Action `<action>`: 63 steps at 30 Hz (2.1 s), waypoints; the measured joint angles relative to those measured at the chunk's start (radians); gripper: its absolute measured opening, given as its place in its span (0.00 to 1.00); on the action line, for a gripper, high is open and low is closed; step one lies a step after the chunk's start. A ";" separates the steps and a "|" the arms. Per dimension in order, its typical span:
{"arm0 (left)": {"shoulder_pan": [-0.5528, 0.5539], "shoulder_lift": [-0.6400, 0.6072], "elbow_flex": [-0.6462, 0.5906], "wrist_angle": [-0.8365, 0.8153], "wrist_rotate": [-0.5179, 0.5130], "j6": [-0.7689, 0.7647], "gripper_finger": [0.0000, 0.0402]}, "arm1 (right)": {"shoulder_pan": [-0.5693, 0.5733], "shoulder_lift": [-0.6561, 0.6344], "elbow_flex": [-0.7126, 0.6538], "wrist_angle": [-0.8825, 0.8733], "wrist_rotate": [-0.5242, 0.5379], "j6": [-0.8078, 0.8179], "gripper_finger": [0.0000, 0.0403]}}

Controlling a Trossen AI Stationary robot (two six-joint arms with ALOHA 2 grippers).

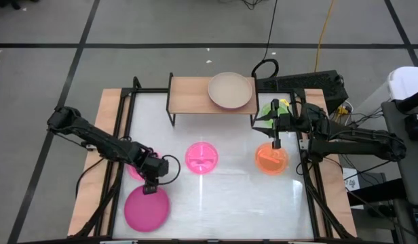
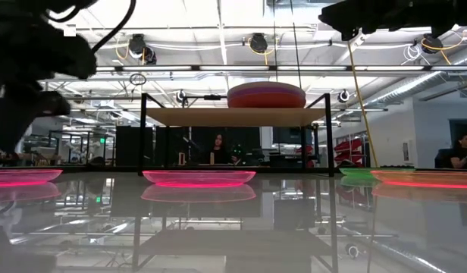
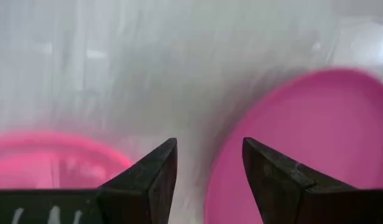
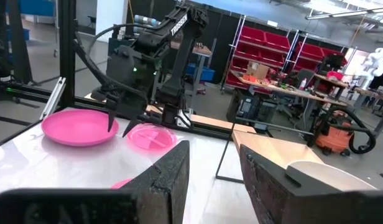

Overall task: Place and stack plates onto a shelf
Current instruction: Stack the pink plate on top of the light brown plate on the shelf

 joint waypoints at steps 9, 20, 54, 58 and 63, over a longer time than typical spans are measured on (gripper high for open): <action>-0.002 0.080 0.000 0.108 0.039 0.074 0.46 | 0.000 0.000 0.000 -0.015 0.000 0.023 0.31; -0.011 0.225 0.002 0.207 0.132 0.129 0.40 | 0.000 0.000 0.000 -0.023 0.000 0.026 0.31; 0.581 0.076 0.506 0.566 -0.491 0.671 0.05 | 0.000 -0.052 0.001 -0.014 0.005 -0.001 0.31; 0.711 0.085 0.543 0.667 -0.485 0.582 0.05 | 0.000 -0.060 0.001 -0.014 0.005 0.002 0.31; 0.845 0.135 0.652 0.612 -0.381 0.424 0.06 | 0.000 -0.060 0.001 -0.007 0.004 0.018 0.31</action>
